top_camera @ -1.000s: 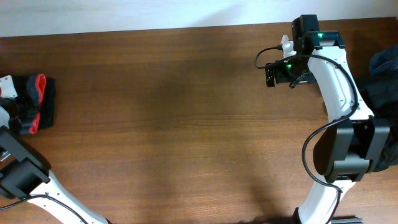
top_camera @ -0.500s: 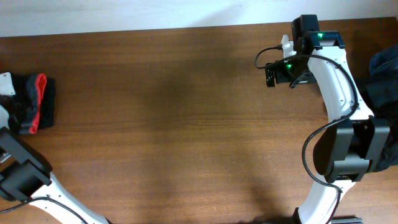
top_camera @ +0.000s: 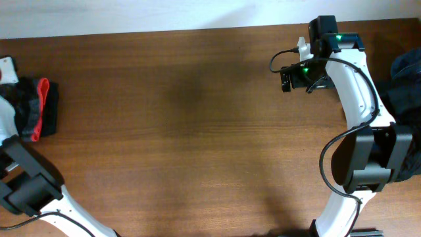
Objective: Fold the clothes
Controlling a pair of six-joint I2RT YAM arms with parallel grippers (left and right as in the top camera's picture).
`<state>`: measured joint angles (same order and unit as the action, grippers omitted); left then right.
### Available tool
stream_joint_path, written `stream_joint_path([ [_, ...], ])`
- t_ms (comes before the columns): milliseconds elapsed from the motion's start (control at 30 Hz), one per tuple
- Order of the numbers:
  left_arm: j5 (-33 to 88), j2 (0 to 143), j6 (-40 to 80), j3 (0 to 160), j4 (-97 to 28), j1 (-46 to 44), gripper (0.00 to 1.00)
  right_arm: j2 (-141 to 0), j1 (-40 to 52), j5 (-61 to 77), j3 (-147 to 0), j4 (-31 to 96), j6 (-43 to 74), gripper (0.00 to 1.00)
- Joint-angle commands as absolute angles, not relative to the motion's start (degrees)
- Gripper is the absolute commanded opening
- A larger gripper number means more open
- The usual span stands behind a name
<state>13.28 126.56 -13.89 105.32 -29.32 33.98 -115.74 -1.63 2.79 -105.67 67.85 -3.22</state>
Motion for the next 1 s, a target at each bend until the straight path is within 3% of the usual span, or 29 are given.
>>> stream_joint_path([
  [0,13.1,126.8,-13.3,104.9,-29.5,32.5,0.01,-114.8,-1.5,2.1,-105.4,67.9,-3.2,0.99],
  [267,8.6,126.8,-13.3,104.7,-29.5,31.6,0.01,-114.8,-1.5,2.1,-105.4,67.9,-3.2,0.98],
  [500,15.4,126.8,-12.8,104.7,-30.5,31.4,0.01,-114.8,-1.5,2.1,-105.4,67.9,-3.2,0.99],
  [633,22.1,125.5,-5.0,104.7,-31.9,30.8,0.11,-114.8,-1.5,2.1,-105.4,67.9,-3.2,0.99],
  [833,30.7,123.7,0.9,104.7,-32.3,25.5,0.13,-114.8,-1.1,2.1,-105.4,67.9,-3.2,0.99],
  [967,30.3,123.6,1.0,104.7,-32.8,19.7,0.29,-114.8,0.0,2.1,-105.4,67.9,-3.2,0.99],
])
